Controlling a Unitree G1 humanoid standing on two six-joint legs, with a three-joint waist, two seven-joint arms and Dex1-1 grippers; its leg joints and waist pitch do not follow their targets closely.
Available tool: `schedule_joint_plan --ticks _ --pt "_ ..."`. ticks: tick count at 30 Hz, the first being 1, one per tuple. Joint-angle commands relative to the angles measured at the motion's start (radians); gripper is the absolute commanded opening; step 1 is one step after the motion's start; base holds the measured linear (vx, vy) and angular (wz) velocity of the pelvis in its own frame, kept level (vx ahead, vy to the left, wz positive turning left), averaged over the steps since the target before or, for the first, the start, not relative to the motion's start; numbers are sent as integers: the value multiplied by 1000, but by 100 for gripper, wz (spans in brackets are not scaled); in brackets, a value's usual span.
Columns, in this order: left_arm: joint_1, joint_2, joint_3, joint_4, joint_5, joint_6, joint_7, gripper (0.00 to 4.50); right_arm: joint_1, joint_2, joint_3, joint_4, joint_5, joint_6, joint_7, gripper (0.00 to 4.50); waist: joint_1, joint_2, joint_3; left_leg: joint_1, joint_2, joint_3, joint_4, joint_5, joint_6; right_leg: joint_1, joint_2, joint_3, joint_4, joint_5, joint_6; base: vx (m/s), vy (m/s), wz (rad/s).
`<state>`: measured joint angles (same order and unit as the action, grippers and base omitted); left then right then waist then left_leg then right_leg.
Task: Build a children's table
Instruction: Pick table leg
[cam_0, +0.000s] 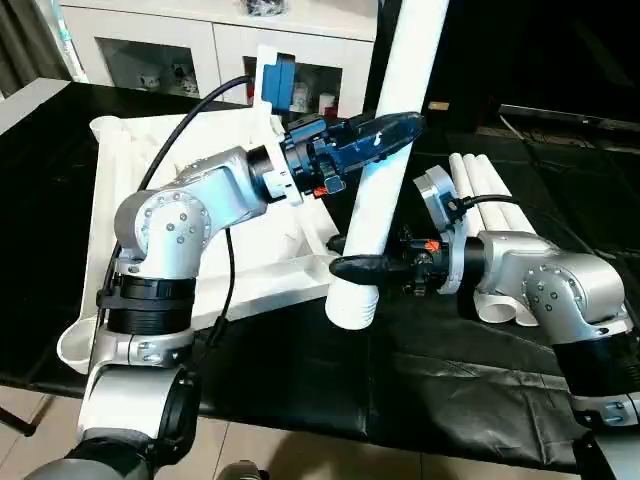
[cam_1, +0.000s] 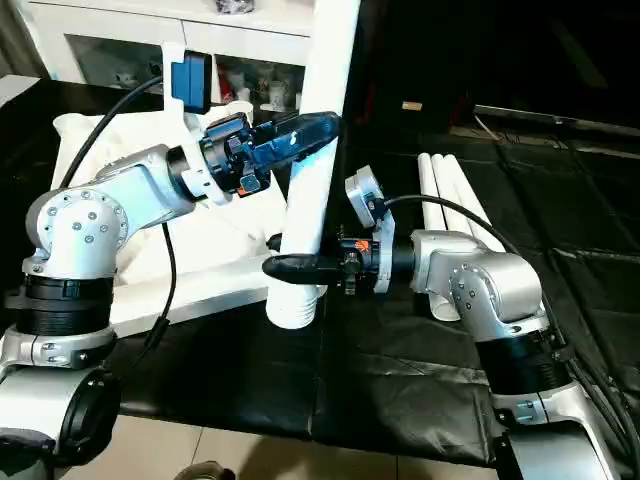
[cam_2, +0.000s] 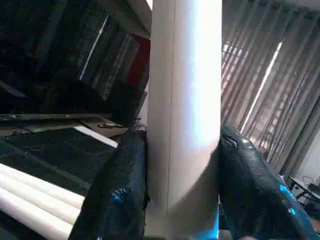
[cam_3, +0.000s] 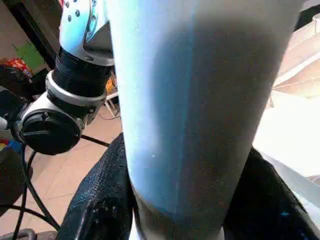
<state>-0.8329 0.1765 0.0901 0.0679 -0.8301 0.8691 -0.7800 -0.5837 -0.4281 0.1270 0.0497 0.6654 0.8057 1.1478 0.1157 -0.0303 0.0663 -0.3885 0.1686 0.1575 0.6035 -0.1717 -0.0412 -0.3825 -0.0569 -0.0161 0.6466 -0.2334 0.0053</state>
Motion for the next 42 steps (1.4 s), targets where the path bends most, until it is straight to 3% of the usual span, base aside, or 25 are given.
schedule_joint_plan --ticks 1,7,10,16,22,33,42 --pt "-26 -6 3 1 -1 -10 8 175 10 -2 8 -20 11 12 17 194 4 -9 -80 19 43 -3 -53 -32 32 55 -71 29 -62 97 -271 0 0 0" --pt "-33 -8 8 9 -2 -17 12 175 14 4 8 -19 0 -6 7 189 4 -9 -80 19 43 -3 -53 -33 33 55 -71 29 -62 98 -272 0 0 0" --pt "-34 -8 8 10 -2 -20 7 175 9 10 2 -9 5 4 0 259 4 -9 -80 19 43 -3 -53 -31 33 55 -70 29 -62 98 -272 0 0 0" --pt "-31 -5 6 1 -10 -16 -7 175 6 24 -10 -1 16 10 -12 298 5 -9 -81 19 43 -3 -53 -28 35 55 -71 29 -60 108 -275 0 0 0" --pt "-27 -5 3 -5 -10 -16 -10 175 9 28 -14 -6 28 23 -7 298 5 -10 -80 19 43 -3 -54 -31 33 56 -71 29 -61 97 -273 0 0 0" --pt "-25 -3 8 -15 -18 -11 -9 175 21 19 -4 -4 16 31 -11 200 5 -10 -81 19 43 -3 -53 -26 32 55 -71 29 -60 104 -270 0 0 0" --pt "-34 -10 22 -14 -28 -15 -1 175 35 19 1 -9 13 30 -15 193 5 -11 -81 18 43 -3 -53 -30 30 57 -71 29 -61 93 -268 0 0 0"
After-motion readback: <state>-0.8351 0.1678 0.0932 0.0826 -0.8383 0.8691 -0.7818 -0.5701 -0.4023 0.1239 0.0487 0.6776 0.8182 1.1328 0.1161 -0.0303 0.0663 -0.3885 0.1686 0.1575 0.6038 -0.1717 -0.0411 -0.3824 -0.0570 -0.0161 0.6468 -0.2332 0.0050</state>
